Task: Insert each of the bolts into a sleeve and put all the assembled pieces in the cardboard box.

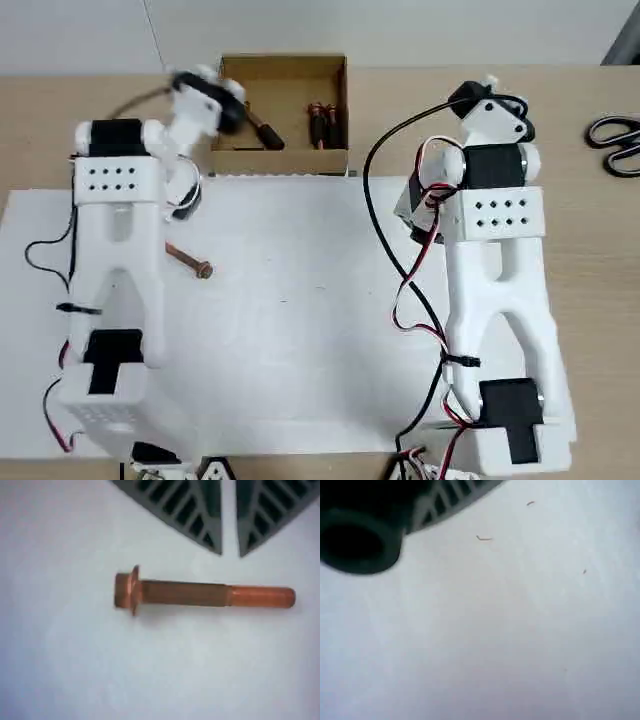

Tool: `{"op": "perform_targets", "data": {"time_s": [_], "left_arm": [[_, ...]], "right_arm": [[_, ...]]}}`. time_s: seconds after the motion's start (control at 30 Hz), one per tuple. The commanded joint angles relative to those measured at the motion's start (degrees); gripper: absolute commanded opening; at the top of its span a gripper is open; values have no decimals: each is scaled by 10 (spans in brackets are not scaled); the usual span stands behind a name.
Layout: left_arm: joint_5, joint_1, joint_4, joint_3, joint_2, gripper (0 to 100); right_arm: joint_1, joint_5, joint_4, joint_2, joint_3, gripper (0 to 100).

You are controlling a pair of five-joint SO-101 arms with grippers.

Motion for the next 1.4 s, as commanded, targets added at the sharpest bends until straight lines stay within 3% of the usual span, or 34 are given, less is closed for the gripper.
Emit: {"op": "perform_targets", "data": {"time_s": [0.0,0.1,0.23,0.57,1.0,1.2,1.37], "left_arm": [[-209,-14,6,2,9,6],[-346,-20,0,3,25,6],[-476,-21,0,3,44,6],[-655,-25,10,10,69,6],[-679,-14,10,76,69,8],[-675,-14,-2,80,70,86],[-675,-14,-41,109,70,89]], "right_arm": [[2,6,6,-19,-2,2],[6,6,6,-19,-2,2],[7,6,6,-19,-2,3],[5,7,6,-19,-2,3],[7,6,7,-19,-2,3],[7,6,7,-19,-2,3],[7,6,7,-19,-2,3]]}}
